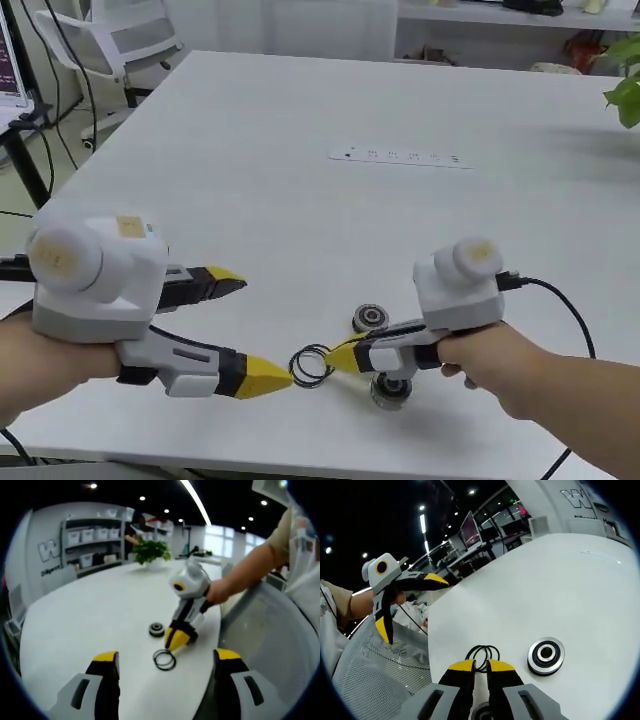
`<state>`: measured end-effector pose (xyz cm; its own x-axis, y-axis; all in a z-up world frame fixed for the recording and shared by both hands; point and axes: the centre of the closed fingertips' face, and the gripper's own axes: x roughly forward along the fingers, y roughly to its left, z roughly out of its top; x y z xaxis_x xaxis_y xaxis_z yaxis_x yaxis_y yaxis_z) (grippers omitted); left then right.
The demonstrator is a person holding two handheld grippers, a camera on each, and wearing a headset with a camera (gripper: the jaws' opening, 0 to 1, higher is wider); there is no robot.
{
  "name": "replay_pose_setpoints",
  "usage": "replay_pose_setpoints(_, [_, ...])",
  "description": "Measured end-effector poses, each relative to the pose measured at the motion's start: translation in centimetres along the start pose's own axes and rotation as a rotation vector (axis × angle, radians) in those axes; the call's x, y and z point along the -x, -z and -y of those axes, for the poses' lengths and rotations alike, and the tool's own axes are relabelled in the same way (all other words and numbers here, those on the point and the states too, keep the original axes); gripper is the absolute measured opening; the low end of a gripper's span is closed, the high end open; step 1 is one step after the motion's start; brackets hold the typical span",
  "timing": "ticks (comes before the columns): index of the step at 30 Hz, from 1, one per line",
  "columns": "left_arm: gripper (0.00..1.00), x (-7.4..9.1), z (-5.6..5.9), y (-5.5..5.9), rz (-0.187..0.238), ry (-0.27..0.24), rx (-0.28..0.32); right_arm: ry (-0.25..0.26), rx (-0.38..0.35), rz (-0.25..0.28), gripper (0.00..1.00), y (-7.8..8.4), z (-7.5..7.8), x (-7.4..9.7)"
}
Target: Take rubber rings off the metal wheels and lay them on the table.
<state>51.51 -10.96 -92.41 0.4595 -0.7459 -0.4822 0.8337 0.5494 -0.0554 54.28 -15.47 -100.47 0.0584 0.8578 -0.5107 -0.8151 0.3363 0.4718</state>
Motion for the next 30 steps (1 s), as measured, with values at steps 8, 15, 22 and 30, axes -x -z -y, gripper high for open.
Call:
replay_pose_setpoints(8, [0.77, -0.2, -0.1, -0.4, -0.007, 0.007, -0.009, 0.015, 0.002, 0.055, 0.12, -1.6, 0.3, 1.1])
replay_pose_setpoints(15, [0.76, -0.6, -0.4, -0.6, -0.018, 0.013, -0.018, 0.039, 0.017, 0.112, 0.15, -3.3, 1.0, 2.5])
replay_pose_setpoints(22, [0.74, -1.1, -1.0, -1.3, -0.022, 0.016, -0.025, 0.091, 0.038, 0.149, 0.18, -4.7, 2.5, 4.4])
replay_pose_setpoints(30, [0.73, -2.3, -1.8, -2.5, -0.021, 0.02, -0.036, 0.146, 0.055, 0.183, 0.21, -5.7, 4.0, 6.4])
